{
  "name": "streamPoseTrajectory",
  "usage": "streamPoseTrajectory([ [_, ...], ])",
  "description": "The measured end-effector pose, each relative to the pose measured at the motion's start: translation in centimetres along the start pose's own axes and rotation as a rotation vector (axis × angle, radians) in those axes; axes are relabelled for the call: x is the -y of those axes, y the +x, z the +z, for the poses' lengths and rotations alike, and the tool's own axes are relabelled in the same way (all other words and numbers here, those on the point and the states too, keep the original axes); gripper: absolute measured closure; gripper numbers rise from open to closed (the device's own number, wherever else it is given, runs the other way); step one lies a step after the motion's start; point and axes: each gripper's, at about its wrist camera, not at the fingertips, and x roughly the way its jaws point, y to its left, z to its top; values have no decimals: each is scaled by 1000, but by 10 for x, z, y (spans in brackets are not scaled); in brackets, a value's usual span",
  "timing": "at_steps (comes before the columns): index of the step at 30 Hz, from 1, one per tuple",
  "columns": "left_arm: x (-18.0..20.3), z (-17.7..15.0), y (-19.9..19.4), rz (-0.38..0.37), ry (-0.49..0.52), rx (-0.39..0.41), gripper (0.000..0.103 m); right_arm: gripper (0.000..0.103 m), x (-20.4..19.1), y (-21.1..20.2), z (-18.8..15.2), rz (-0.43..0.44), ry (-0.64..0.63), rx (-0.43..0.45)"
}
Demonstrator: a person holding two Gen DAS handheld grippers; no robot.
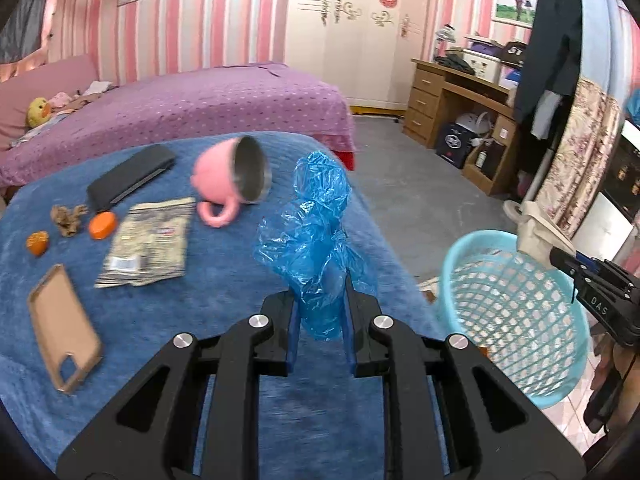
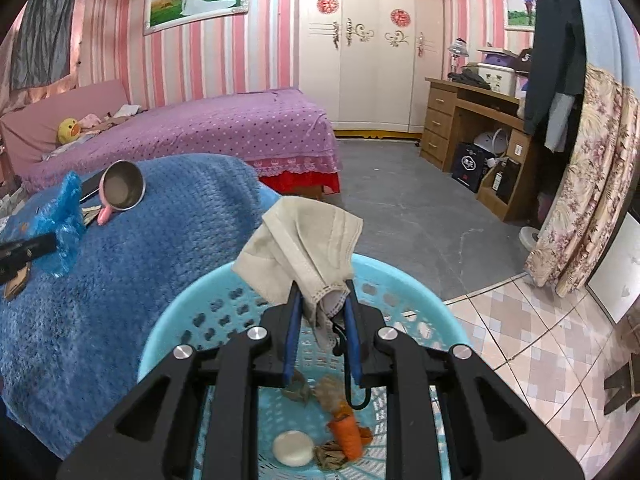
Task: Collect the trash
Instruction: 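Carry the blue plastic bag and beige cloth over the blue basket, then open the left tool to drop the blue bag while the right tool drops the cloth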
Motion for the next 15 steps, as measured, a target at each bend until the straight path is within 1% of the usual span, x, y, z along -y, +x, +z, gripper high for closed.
streamPoseTrajectory([
  [6,38,-1,14,-80,5,-11,87,83,20,4,-4,-39,2,-22],
  [13,86,-6,29,-135,49,-35,87,83,52,3,-11,-53,69,-25],
  [15,103,-10,33,-146,75,-41,87,83,60,2,-15,-58,84,-30],
])
